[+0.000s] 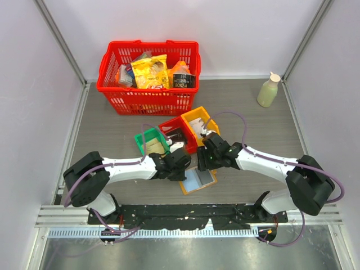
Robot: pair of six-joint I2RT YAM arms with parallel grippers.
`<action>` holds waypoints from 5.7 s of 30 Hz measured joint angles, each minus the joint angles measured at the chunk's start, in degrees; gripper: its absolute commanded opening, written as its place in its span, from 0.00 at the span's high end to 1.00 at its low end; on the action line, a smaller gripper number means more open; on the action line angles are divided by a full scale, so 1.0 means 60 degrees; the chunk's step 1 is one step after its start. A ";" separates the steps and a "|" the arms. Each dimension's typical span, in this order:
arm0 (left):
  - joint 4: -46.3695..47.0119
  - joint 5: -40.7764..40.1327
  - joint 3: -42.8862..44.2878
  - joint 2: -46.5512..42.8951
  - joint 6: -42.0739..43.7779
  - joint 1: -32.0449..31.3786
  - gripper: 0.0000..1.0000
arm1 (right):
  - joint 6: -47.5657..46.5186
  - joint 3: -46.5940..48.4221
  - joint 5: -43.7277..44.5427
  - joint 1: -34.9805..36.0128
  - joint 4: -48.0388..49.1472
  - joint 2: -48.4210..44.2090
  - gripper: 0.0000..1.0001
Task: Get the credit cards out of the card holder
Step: Remove the credit card from the card holder, then place the credit card in the storage box.
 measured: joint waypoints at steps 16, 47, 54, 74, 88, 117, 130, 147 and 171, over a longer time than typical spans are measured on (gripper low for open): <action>0.0000 -0.0011 -0.0011 0.0000 0.0000 0.0004 0.93 | -0.0142 -0.0393 -0.0342 -0.0004 0.0102 0.0124 0.39; 0.0102 0.0011 -0.0055 0.0000 -0.0025 0.0004 0.97 | -0.0204 -0.0277 -0.1967 -0.0069 0.0055 -0.0834 0.59; 0.0255 -0.0029 -0.0208 -0.0113 -0.0175 0.0004 0.97 | -0.0022 -0.0270 -0.3053 -0.0055 0.0277 -0.0936 0.60; 0.0047 -0.0849 -0.1162 -0.2065 -0.0747 -0.0007 0.96 | 0.0044 -0.0780 -0.4098 -0.0200 0.1239 -0.0933 0.50; 0.1596 0.0011 -0.1137 -0.0947 -0.0696 0.0080 1.00 | 0.0463 -0.2976 -0.5464 -0.1945 0.4167 -0.0645 0.63; 0.2310 0.0517 -0.1268 -0.0463 -0.1056 0.0291 1.00 | 0.1734 -0.4761 -0.7344 -0.3187 0.8266 0.0379 0.99; 0.2280 0.0525 -0.1304 -0.0477 -0.1024 0.0331 1.00 | 0.1523 -0.4801 -0.7191 -0.3705 0.7326 -0.0124 0.75; 0.2280 0.0535 -0.1304 -0.0477 -0.1027 0.0335 1.00 | 0.1861 -0.4462 -0.7661 -0.3544 0.8072 0.1024 0.99; 0.0729 0.0222 -0.0882 -0.1934 -0.0616 0.0335 0.30 | -0.0277 -0.2583 -0.4207 -0.3657 0.1268 -0.5380 0.99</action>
